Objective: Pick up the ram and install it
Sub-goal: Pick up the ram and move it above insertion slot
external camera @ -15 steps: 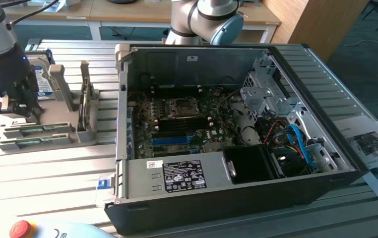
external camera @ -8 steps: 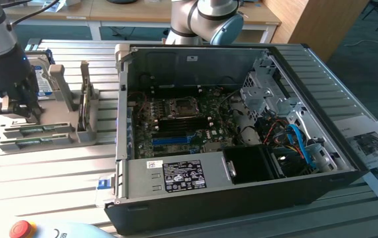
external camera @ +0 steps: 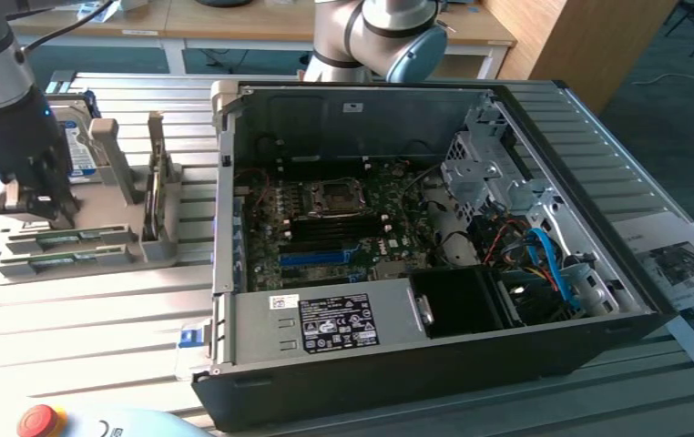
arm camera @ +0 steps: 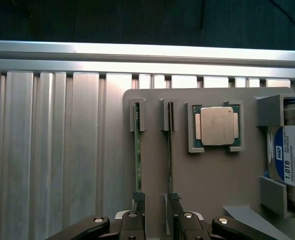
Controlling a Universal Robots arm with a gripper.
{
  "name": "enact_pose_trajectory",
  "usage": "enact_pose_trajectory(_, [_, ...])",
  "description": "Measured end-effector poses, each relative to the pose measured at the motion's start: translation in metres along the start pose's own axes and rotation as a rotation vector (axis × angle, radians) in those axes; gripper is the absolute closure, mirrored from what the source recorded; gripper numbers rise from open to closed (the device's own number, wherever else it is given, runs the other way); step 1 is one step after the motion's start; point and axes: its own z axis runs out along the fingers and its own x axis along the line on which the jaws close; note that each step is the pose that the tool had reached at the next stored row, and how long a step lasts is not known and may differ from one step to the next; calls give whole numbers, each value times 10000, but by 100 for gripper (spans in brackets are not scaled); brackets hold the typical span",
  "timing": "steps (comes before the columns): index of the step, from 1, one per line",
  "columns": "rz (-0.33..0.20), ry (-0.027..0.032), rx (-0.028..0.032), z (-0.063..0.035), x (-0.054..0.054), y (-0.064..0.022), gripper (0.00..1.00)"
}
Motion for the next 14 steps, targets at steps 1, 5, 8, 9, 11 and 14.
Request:
enact_pose_trajectory(1, [0,1,-1,10,2,0,69])
enact_pose_trajectory(5, [1,0,-1,53,6,0,69])
enact_pose_trajectory(8, [0,0,-1,89,8,-1,69])
enact_pose_trajectory(9, [0,1,-1,100,8,-1,69])
enact_pose_trajectory(11, [0,1,-2,112,9,-2,69])
enact_pose_trajectory(14, [0,2,-3,112,9,-2,69])
